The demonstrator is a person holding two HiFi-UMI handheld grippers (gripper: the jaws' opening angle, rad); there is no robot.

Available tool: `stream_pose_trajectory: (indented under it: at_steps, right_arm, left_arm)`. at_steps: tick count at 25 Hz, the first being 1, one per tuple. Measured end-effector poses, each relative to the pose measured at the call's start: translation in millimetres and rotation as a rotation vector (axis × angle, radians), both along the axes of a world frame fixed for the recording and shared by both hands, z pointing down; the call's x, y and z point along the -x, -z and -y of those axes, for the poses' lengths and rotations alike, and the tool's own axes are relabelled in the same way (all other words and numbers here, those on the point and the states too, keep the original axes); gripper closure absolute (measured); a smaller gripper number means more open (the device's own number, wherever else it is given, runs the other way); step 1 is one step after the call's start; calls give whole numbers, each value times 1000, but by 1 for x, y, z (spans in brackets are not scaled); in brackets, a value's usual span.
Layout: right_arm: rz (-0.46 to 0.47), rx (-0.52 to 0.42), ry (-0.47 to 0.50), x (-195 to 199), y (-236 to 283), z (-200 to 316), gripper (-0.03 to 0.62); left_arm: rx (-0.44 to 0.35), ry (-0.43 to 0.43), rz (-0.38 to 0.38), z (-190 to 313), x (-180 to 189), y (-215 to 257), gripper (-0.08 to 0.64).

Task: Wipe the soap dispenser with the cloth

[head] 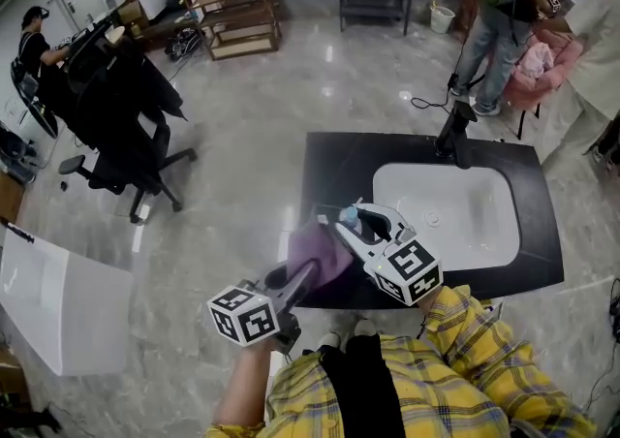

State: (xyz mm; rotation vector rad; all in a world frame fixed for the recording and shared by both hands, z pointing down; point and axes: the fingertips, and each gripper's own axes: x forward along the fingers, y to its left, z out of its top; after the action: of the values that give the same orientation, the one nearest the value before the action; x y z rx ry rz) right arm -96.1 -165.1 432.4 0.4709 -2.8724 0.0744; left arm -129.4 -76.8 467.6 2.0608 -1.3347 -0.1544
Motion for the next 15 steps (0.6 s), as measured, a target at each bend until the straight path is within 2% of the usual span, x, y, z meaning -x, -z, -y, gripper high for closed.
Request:
stream_pose_trajectory:
  at_steps: [5, 9, 15]
  right_arm:
    - [16, 15, -146, 2, -1, 5, 472]
    - [34, 69, -238, 2, -1, 6, 471]
    - [53, 118, -312, 5, -2, 6, 469]
  left_arm:
    - [-16, -3, -31, -1, 0, 7, 484]
    - [-30, -4, -39, -3, -1, 13, 485]
    - [-45, -6, -54, -9, 0, 20, 485]
